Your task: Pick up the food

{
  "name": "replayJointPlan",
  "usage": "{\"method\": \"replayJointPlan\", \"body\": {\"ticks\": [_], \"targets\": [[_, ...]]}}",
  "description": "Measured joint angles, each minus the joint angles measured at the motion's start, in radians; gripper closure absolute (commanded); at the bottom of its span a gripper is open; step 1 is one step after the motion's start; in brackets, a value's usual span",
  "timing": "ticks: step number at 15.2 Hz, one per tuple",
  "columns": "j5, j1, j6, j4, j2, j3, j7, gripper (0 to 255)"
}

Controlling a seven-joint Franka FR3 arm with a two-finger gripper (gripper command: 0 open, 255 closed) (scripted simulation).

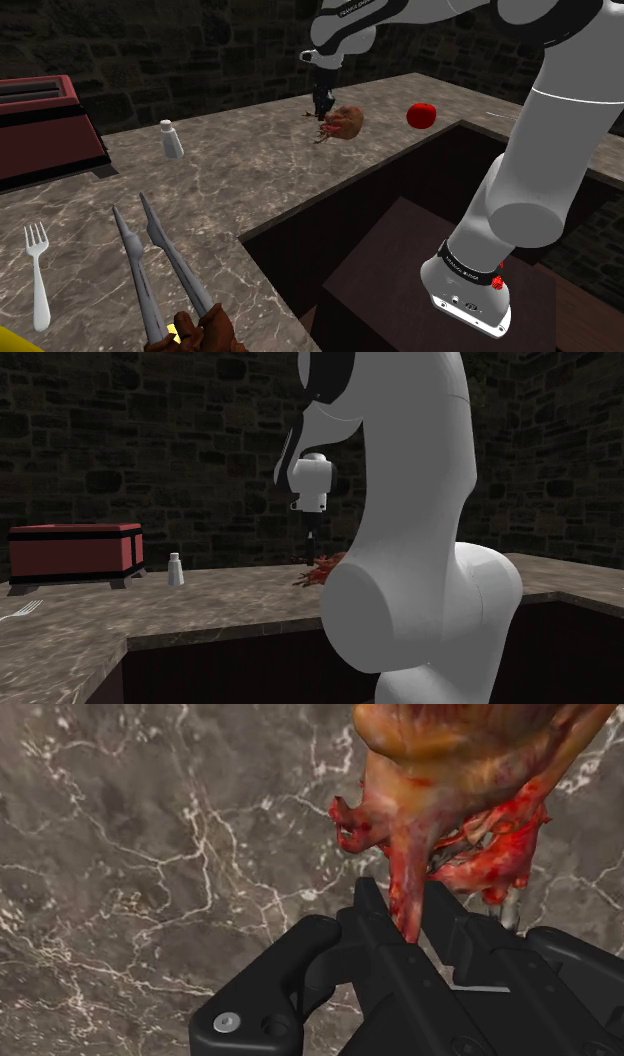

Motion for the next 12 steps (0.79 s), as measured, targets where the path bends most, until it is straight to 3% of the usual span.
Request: {"method": "replayJointPlan", "body": {"ticks": [12], "targets": [[-0.023,0.004,-0.146,0.101,-0.048,-0.002,0.020,255]]}}
